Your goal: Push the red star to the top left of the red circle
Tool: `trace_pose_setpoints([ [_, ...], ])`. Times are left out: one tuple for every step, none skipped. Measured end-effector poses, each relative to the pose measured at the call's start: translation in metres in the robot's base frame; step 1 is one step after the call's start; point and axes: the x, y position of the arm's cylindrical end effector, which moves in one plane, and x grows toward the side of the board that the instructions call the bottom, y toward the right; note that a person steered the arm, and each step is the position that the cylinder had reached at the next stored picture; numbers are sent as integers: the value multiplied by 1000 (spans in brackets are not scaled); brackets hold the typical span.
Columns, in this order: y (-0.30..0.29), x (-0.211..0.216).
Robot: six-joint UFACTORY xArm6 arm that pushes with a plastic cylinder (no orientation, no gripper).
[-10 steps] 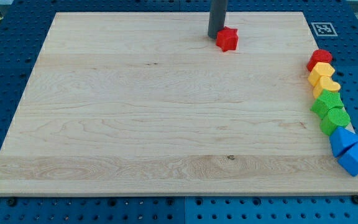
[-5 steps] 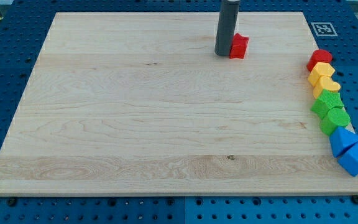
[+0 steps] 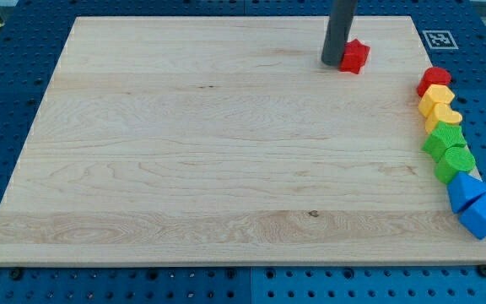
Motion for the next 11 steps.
trace_pose_setpoints([
  [12,-5],
  [24,-13],
  [24,-25],
  [30,-29],
  [48,-29],
  [41,-25],
  [30,-21],
  [59,-19],
  [80,-12],
  [81,-11],
  [68,-10],
])
